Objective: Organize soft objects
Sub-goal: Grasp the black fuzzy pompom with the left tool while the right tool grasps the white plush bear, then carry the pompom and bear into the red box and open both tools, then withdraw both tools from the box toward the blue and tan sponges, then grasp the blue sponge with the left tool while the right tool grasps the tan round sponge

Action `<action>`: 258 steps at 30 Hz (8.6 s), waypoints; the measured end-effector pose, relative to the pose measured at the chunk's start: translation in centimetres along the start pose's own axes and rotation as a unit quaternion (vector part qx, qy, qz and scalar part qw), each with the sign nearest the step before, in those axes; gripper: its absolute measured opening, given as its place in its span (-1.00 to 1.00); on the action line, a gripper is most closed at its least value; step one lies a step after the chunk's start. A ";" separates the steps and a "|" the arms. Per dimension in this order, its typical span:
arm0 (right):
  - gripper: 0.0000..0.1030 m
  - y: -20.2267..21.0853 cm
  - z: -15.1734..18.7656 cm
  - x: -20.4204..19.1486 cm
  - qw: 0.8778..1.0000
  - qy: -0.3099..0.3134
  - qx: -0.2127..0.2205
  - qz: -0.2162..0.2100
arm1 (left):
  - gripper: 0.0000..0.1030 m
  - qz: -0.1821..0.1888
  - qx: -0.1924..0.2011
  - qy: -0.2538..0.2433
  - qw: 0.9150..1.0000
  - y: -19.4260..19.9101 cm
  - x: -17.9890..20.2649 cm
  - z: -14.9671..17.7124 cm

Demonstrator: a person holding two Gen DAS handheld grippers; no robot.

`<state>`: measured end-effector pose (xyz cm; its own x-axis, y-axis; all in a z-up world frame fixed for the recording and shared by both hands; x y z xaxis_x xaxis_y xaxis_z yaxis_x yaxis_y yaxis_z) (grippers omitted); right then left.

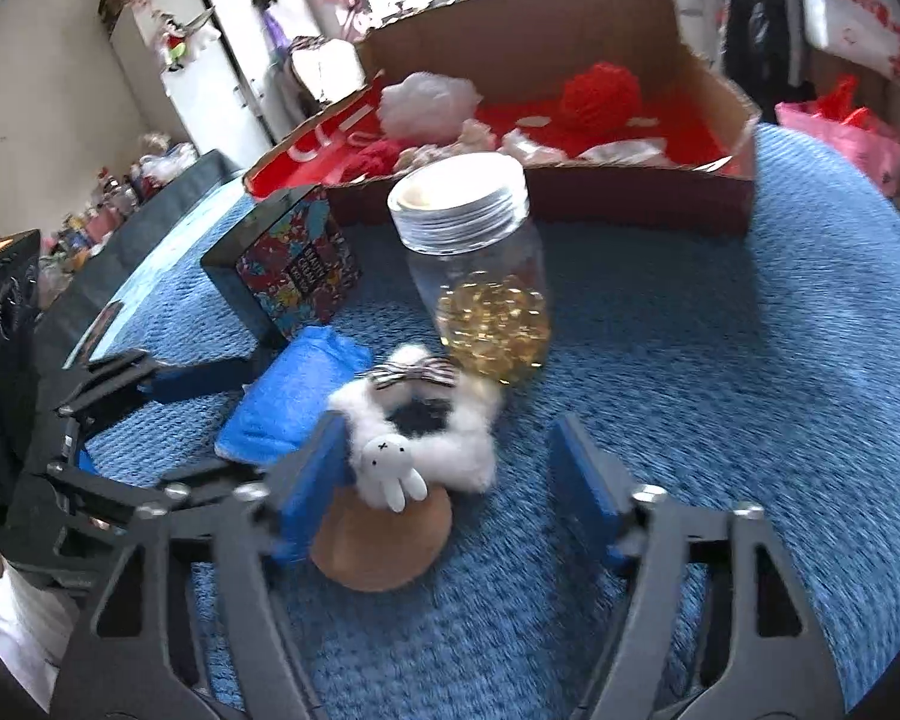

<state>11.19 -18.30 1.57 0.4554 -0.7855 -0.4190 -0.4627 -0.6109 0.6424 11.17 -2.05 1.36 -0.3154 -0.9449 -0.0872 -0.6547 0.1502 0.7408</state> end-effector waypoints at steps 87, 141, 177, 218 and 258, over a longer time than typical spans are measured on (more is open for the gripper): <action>-0.24 -7.1 -19.6 7.7 0.994 0.044 -0.061 0.083 | -0.33 0.022 -0.089 -0.093 0.991 -16.1 -5.4 -24.7; 0.14 -8.2 -19.8 6.2 0.987 0.064 -0.094 0.116 | 0.47 0.010 -0.082 -0.060 0.995 -11.6 -5.1 -25.4; 0.80 13.7 -7.6 -10.2 0.970 0.148 0.148 0.125 | 1.00 -0.088 0.201 0.079 0.972 14.9 -4.3 -8.9; 0.82 5.1 5.4 -3.0 0.983 0.026 0.090 0.159 | 1.00 -0.097 0.055 0.110 0.988 4.7 -2.0 4.1; -0.09 0.2 3.4 -5.0 0.983 0.174 -0.053 0.022 | -0.42 -0.027 -0.036 0.049 0.998 0.4 -0.5 0.5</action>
<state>6.23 -14.84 1.55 0.6775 -0.7189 -0.1556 -0.4153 -0.5485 0.7258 10.71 -1.41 1.41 -0.2098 -0.9755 -0.0663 -0.6171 0.0795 0.7829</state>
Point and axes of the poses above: each gripper's, at about its wrist camera, not at the fingertips, and y roughly against the way its jaws point, x to its right, z to its underside, the point moved 1 cm from there along -y, roughly the way its jaws point, and after that the axes turned 12 degrees about -z, right-handed, at the moved point
